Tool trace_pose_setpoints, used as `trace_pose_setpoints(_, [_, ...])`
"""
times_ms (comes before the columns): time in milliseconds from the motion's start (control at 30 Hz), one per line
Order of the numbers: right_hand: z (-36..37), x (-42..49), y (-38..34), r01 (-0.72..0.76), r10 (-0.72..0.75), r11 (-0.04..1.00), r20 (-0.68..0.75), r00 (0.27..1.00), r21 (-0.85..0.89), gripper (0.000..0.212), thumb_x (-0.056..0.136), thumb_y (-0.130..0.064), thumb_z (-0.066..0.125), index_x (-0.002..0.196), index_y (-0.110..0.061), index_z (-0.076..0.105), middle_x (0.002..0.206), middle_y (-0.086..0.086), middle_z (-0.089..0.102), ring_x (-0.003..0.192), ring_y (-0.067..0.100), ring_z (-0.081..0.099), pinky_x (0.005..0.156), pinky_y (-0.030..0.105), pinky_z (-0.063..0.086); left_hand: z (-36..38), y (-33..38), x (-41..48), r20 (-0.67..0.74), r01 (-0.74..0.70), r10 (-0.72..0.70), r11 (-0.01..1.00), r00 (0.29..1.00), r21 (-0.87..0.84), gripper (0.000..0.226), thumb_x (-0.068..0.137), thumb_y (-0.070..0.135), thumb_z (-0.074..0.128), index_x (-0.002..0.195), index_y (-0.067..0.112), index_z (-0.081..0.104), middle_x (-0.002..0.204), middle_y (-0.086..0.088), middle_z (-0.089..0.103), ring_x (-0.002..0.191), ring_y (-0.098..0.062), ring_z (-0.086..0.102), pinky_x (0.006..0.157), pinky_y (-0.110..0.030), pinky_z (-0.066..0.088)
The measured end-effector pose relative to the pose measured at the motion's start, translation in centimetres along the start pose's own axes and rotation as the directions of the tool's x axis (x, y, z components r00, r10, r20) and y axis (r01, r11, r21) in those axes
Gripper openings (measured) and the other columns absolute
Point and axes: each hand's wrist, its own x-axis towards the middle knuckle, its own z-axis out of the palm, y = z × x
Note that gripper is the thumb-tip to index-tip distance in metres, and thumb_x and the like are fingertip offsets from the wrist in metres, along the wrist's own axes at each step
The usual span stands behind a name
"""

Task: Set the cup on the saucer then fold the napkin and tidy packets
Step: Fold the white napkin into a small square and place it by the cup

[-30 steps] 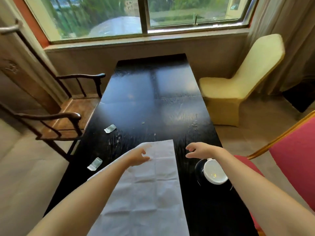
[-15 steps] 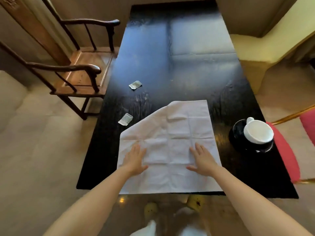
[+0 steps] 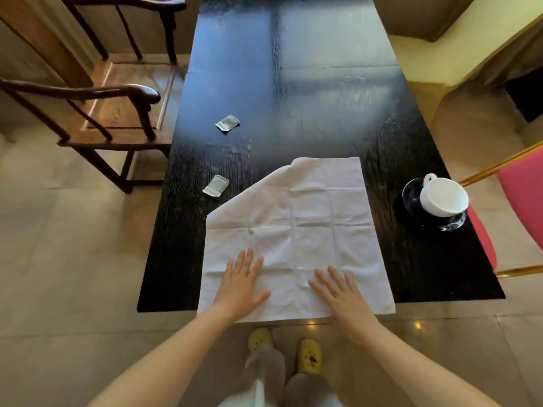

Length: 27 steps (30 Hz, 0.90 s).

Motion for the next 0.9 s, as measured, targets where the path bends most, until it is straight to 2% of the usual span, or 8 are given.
trace_pose_setpoints(67, [-0.4,0.5,0.4,-0.041,0.043,0.998,-0.055,0.998,0.047,0.115,0.043,-0.014,0.09,0.142,-0.028,0.033,0.135,0.005,0.056,0.126,0.034,0.049,0.111,0.043,0.013,0.4,1.1,-0.8,0.017,-0.118,0.119,0.993,0.993,-0.012,0.094,0.075,0.078,0.014,0.148,0.024,-0.011,0.147,0.002,-0.03,0.139,-0.018,-0.028,0.115,-0.033,-0.017])
trace_pose_setpoints(133, [-1.8,1.1,0.9,0.034,-0.029,0.998,-0.096,0.995,0.052,0.081,0.048,-0.016,0.091,0.121,-0.025,0.055,0.122,0.002,0.067,0.11,0.033,0.063,0.099,0.043,0.044,0.6,2.0,-1.5,0.046,-0.202,0.202,0.979,0.978,0.0,0.097,0.072,0.08,0.014,0.149,0.024,-0.005,0.147,0.005,-0.026,0.138,-0.016,-0.027,0.114,-0.032,-0.02])
trace_pose_setpoints(233, [-6.2,1.3,0.5,-0.003,0.028,0.967,-0.094,0.995,0.255,0.031,0.088,-0.014,0.059,0.118,-0.021,0.061,0.12,0.002,0.066,0.111,0.03,0.061,0.089,0.036,0.051,0.5,2.3,-2.0,-0.005,-0.218,0.218,0.976,0.976,-0.018,0.075,0.087,0.057,0.042,0.149,0.022,0.017,0.155,0.005,-0.003,0.145,-0.016,-0.006,0.116,-0.031,-0.005])
trace_pose_setpoints(300, [-8.4,1.7,0.5,-0.152,0.18,0.913,-0.04,0.983,0.38,0.03,0.098,-0.018,0.037,0.12,-0.016,0.057,0.115,0.006,0.065,0.105,0.027,0.06,0.089,0.035,0.048,-0.2,2.6,-2.0,-0.137,-0.158,0.14,0.979,0.981,-0.131,0.044,0.089,0.029,0.049,0.131,0.017,0.048,0.144,-0.001,0.043,0.135,-0.024,0.036,0.108,-0.03,0.029])
trace_pose_setpoints(367, [-10.7,2.8,1.1,-0.156,0.21,0.913,-0.107,0.972,0.378,0.027,0.098,-0.019,0.034,0.108,-0.013,0.057,0.104,0.009,0.067,0.095,0.029,0.062,0.082,0.038,0.049,-2.2,2.9,-1.6,-0.213,-0.036,-0.021,0.965,0.977,-0.26,0.021,0.091,0.014,0.044,0.104,0.016,0.061,0.112,-0.004,0.062,0.108,-0.025,0.056,0.081,-0.031,0.043])
trace_pose_setpoints(467, [-14.3,4.2,3.2,-0.141,0.184,0.967,-0.202,0.962,0.211,0.024,0.098,-0.019,0.035,0.103,-0.013,0.058,0.102,0.01,0.066,0.092,0.03,0.061,0.073,0.035,0.045,-7.0,1.8,-0.4,-0.224,0.059,-0.129,0.954,0.966,-0.294,0.024,0.096,0.022,0.042,0.095,0.014,0.065,0.1,-0.008,0.067,0.097,-0.029,0.06,0.068,-0.031,0.038])
trace_pose_setpoints(633, [-19.4,5.1,8.3,-0.242,0.23,0.97,-0.239,0.943,-0.02,0.019,0.095,-0.013,0.037,0.103,-0.011,0.055,0.103,0.013,0.065,0.09,0.033,0.062,0.069,0.036,0.045,-17.4,-1.0,0.8,-0.14,0.042,-0.077,0.97,0.987,-0.238,0.026,0.095,0.026,0.05,0.099,0.011,0.07,0.096,-0.008,0.07,0.094,-0.025,0.063,0.078,-0.031,0.044])
trace_pose_setpoints(900, [-30.3,5.0,12.4,-0.323,0.338,0.939,-0.474,0.813,0.115,0.033,0.102,-0.028,0.028,0.11,-0.006,0.052,0.11,0.019,0.064,0.096,0.037,0.062,0.067,0.035,0.04,-33.0,0.0,0.5,-0.216,-0.039,0.015,0.993,0.976,-0.111,0.022,0.088,0.035,0.06,0.087,0.016,0.072,0.086,-0.004,0.07,0.08,-0.022,0.064,0.074,-0.031,0.051])
